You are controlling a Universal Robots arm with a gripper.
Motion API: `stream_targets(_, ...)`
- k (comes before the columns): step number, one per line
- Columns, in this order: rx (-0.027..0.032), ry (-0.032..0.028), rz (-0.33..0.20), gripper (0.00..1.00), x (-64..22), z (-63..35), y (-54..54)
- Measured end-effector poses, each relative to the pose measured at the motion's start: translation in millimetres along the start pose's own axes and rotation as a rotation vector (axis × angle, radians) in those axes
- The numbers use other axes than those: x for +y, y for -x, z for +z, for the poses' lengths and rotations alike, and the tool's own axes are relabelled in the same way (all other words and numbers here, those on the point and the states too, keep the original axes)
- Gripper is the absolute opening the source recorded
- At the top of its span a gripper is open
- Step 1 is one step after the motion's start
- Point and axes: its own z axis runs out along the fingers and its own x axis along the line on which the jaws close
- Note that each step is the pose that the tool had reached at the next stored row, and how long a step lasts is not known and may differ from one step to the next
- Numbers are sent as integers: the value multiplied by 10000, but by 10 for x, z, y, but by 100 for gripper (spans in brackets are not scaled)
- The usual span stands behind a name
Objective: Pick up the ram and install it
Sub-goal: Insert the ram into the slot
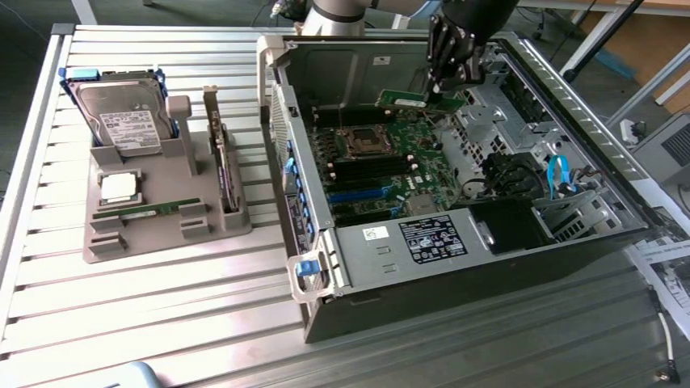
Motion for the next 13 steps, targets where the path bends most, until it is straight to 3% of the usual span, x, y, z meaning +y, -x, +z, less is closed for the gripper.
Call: stream_targets(13,0,0,0,13,5,37,-2)
